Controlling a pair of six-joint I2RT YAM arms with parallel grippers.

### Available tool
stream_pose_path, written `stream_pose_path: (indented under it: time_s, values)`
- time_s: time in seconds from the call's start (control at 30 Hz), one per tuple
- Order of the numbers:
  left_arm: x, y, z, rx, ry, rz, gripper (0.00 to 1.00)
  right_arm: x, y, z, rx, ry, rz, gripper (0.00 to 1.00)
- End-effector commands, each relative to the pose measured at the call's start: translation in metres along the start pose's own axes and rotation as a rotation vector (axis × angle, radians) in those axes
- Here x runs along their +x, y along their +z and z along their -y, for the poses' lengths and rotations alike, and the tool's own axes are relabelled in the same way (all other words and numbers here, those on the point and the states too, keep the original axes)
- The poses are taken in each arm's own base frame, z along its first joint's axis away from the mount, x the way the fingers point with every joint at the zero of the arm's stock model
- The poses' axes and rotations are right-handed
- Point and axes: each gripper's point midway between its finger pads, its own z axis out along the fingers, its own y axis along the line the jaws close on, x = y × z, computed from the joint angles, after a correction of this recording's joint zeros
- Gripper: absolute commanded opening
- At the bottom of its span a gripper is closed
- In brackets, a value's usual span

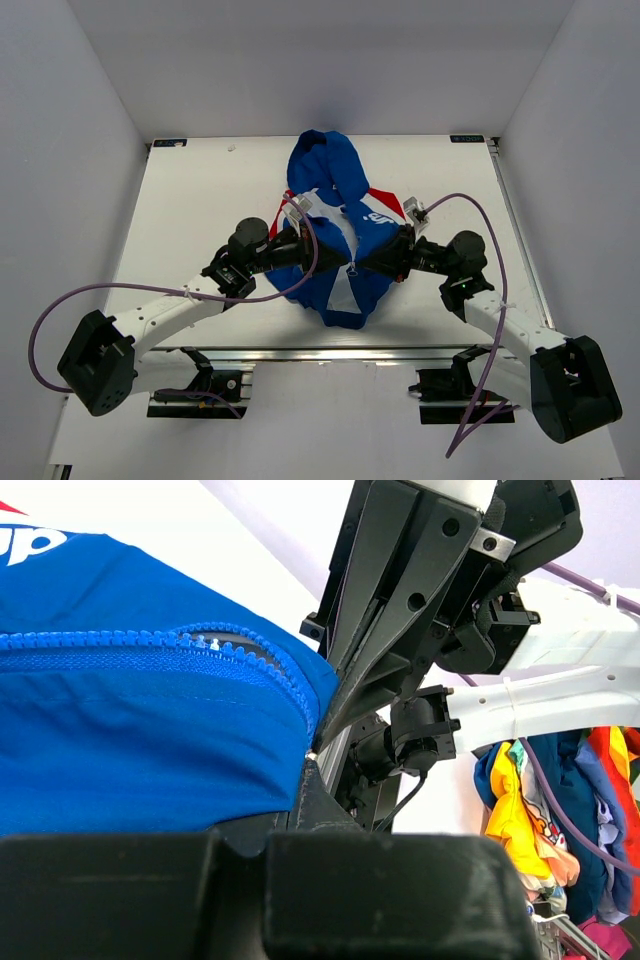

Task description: Zip up the jacket

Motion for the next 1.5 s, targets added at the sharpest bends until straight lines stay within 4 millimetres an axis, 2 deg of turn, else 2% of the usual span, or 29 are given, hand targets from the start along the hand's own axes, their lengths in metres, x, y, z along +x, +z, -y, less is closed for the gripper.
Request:
stream_pose_path:
  time_s: [0.0,0.47,1.03,1.27,1.47]
  values:
    - [-0.007,-0.004,0.011,0.039,0.035,0.021,0.0,-0.016,0.001,-0.01,-0.027,-0.08,0.047,0.0]
    - [-0.005,-0.006,0.019,0.086,0.053,0.012,0.0,-0.017,0.0,-0.01,-0.035,-0.063,0.052,0.0]
    - [0.012,-0.004,0.027,0.167,0.042,-0.079,0.0,-0.024,-0.004,-0.019,-0.08,-0.07,0.079,0.0]
    - [0.025,-0.001,0.02,0.159,0.005,-0.145,0.0,-0.031,-0.003,-0.018,-0.076,-0.058,0.095,0.0]
    - [0.044,-0.005,0.003,0.067,-0.028,-0.231,0.0,-0.047,-0.002,-0.012,-0.033,-0.006,0.135,0.0]
